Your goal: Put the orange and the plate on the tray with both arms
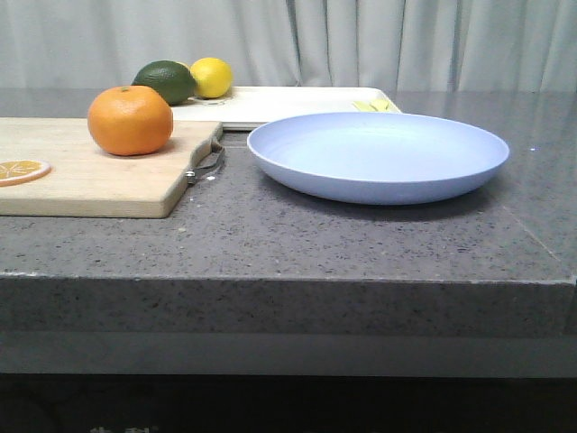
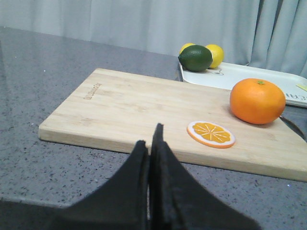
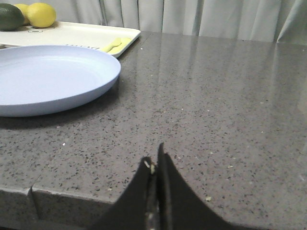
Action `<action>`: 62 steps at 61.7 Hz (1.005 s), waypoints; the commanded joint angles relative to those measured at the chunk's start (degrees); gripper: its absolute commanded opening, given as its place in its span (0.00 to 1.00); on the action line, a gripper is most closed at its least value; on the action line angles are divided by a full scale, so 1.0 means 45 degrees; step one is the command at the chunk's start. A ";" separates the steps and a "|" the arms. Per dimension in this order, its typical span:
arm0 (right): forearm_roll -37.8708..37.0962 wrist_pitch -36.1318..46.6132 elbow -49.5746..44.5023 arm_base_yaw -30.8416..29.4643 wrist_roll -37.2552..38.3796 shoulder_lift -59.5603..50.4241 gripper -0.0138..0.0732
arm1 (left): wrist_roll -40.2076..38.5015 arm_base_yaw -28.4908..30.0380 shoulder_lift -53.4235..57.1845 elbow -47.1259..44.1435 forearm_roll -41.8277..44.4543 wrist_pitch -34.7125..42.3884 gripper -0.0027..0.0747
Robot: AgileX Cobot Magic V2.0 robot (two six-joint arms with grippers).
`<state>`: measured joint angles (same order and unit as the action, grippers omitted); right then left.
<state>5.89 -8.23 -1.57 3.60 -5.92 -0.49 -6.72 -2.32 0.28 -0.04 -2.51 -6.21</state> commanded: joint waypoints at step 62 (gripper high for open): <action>-0.0077 -0.0526 0.7807 -0.0057 -0.0122 0.7504 0.09 | -0.0052 -0.0080 -0.7159 0.6466 0.1917 0.1033 0.01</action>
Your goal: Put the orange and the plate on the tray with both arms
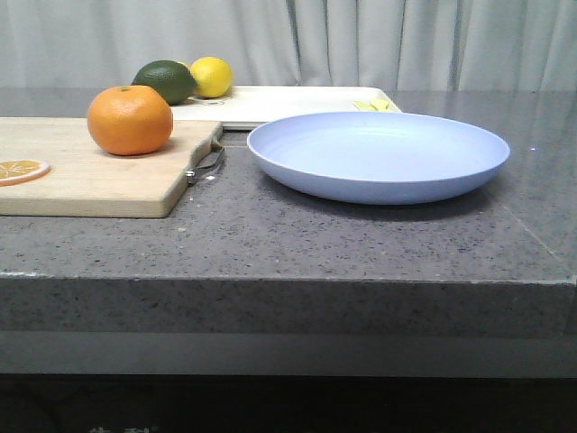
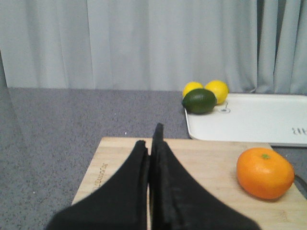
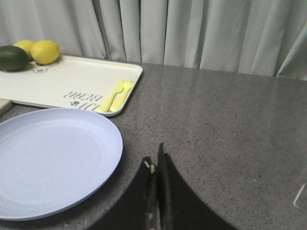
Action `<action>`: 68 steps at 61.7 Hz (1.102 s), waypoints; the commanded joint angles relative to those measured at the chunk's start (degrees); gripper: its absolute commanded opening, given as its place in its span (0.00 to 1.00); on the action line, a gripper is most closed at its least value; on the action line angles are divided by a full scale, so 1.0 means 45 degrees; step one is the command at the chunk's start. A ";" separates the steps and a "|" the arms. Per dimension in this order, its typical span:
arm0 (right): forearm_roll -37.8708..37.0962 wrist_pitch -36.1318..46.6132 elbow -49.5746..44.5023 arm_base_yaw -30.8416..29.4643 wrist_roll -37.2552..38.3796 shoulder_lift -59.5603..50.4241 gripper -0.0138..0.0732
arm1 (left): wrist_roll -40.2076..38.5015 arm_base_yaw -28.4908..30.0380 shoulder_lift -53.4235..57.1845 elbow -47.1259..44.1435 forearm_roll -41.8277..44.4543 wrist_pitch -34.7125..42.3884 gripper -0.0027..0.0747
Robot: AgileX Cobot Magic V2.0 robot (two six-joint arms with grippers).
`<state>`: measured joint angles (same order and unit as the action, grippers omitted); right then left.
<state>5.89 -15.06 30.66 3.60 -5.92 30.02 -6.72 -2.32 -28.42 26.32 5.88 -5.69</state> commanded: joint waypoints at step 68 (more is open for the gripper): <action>-0.0077 0.1307 0.0658 -0.0057 -0.0122 0.1152 0.90 | -0.0052 -0.0104 -0.2026 0.0752 0.0008 0.1709 0.81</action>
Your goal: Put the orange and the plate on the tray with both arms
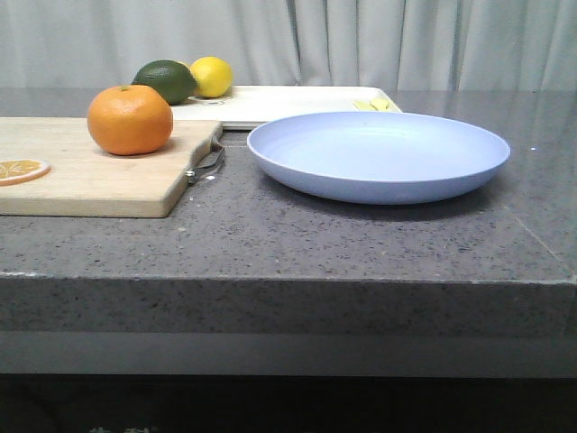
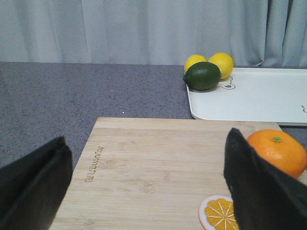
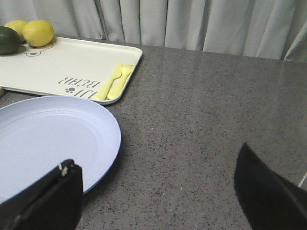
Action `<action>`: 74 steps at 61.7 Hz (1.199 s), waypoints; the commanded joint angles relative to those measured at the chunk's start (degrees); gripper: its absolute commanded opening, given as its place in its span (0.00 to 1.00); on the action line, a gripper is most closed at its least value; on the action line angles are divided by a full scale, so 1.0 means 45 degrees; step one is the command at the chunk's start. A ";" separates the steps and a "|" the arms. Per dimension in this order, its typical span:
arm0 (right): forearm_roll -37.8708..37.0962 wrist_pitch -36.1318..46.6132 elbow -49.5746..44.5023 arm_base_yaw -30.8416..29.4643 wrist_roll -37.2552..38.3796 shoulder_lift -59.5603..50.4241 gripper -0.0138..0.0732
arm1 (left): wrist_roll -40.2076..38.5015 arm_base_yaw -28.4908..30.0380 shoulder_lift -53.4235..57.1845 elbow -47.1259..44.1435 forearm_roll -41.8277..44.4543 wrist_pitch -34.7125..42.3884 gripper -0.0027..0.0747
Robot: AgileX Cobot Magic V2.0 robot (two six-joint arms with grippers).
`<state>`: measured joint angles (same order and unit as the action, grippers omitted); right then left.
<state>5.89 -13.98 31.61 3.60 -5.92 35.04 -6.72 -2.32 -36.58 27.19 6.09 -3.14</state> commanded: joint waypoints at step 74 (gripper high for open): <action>-0.0077 0.1065 0.0431 -0.0057 -0.0122 0.0036 0.90 | -0.0052 -0.4669 -1.3354 1.2930 -0.1489 -0.8095 0.81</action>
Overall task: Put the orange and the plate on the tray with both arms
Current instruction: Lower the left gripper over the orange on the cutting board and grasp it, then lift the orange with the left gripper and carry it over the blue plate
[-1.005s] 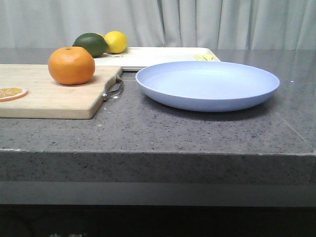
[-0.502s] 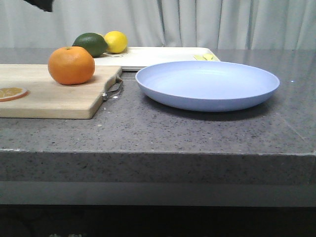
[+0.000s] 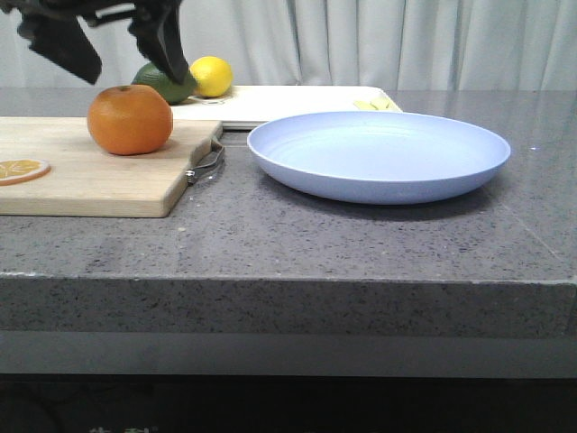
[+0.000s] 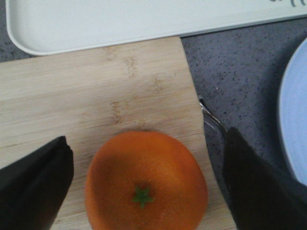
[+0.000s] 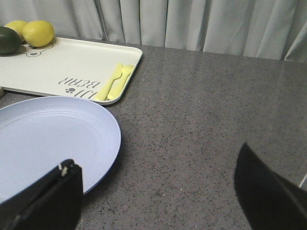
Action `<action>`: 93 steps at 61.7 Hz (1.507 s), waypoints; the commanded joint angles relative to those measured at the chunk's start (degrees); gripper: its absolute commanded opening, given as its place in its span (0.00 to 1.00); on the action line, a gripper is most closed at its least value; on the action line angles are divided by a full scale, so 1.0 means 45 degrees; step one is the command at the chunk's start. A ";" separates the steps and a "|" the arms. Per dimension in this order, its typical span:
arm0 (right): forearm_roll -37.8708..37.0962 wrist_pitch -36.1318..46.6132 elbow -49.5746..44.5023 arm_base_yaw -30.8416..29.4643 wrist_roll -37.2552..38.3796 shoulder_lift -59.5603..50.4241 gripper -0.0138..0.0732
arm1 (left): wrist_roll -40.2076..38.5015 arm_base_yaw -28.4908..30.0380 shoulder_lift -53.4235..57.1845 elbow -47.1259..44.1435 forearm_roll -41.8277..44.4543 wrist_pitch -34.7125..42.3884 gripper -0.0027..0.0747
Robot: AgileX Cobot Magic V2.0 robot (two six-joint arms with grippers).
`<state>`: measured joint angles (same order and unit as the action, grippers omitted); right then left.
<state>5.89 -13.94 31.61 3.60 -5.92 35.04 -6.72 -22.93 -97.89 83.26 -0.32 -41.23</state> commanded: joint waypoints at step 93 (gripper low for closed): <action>-0.0077 0.1044 0.0434 -0.0057 -0.0122 0.0036 0.90 | -0.0004 -0.4432 -0.1714 0.3550 -0.0008 0.2098 0.36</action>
<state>5.89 -13.85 31.61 3.60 -5.92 35.04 -6.72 -41.36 -106.46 97.38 0.00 -37.71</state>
